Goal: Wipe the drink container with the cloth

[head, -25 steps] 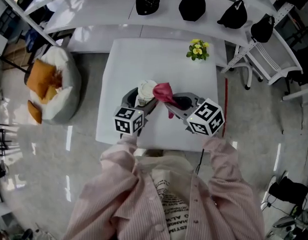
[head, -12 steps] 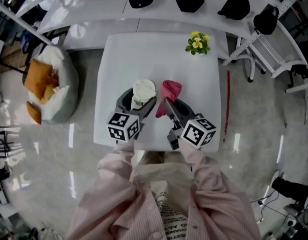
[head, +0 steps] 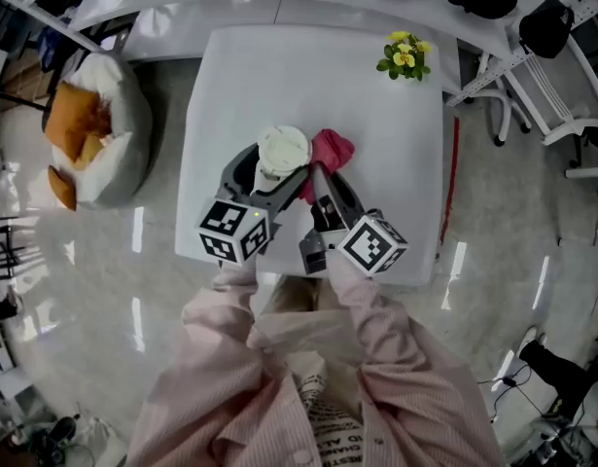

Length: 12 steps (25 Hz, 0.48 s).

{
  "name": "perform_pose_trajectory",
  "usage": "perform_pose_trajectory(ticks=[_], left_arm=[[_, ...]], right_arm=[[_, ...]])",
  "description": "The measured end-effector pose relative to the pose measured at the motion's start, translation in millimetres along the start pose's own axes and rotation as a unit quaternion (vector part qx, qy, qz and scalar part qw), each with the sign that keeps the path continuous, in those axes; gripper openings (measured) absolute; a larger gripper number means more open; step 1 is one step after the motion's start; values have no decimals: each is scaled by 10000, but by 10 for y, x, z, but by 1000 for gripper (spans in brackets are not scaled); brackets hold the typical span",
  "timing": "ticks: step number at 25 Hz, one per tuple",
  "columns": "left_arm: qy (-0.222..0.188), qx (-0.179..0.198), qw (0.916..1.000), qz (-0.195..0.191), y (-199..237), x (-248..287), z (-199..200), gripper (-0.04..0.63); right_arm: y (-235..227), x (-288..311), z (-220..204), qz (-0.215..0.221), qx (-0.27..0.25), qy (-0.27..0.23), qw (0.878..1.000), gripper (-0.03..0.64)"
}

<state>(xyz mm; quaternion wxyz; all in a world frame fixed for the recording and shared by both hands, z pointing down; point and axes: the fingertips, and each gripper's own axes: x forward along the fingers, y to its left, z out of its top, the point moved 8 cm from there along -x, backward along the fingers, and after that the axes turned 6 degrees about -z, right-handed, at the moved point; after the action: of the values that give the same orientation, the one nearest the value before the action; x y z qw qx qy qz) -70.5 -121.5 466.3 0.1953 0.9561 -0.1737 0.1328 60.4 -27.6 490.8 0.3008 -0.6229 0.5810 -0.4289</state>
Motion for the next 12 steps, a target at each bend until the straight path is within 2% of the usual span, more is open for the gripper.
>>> perform_pose_trajectory(ticks=[2,12], left_arm=[[-28,1,10000,-13,2,-2,-2,377],[-106,-9,9999,-32,9,2,-15,377]], right_arm=[[-25,10,-10,82,62,-6,9999,44],[-122,91,-46,106,-282,65,9995,44]])
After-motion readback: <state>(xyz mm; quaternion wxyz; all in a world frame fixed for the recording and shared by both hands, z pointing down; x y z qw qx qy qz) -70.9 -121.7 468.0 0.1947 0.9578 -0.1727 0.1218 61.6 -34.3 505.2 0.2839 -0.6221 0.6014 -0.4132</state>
